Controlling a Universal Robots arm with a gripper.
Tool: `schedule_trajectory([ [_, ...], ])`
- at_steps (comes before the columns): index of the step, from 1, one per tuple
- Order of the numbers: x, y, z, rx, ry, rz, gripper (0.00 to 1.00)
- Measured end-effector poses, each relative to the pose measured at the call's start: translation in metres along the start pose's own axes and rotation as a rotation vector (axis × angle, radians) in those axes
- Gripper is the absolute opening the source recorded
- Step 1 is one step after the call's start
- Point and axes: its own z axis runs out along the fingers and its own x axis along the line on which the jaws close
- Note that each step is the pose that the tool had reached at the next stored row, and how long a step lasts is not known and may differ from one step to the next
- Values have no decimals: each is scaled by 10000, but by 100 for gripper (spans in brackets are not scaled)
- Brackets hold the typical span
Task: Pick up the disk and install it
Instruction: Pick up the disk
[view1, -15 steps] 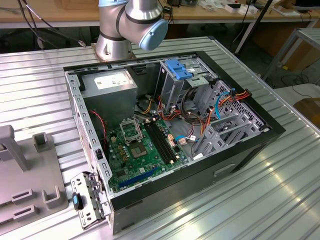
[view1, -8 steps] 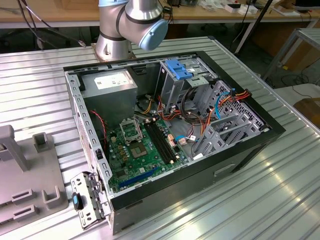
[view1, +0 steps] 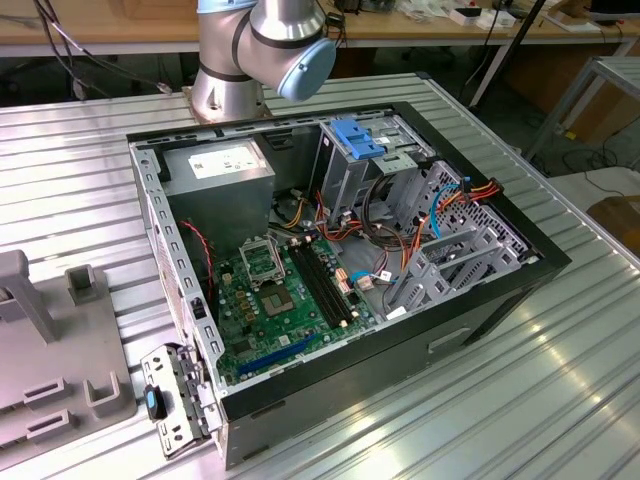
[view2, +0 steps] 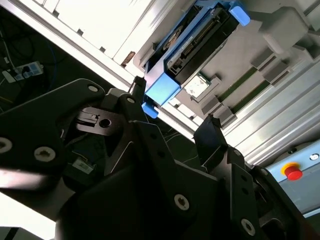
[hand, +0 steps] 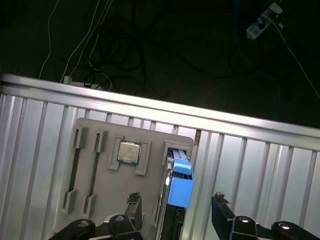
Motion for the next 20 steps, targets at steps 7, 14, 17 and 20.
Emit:
schedule_trajectory([
  [7, 0, 1, 8, 1, -1, 20, 66],
  [14, -3, 11, 27, -4, -2, 123, 66],
  [17, -5, 18, 35, -6, -3, 185, 66],
  [20, -6, 24, 41, -8, -3, 245, 66],
])
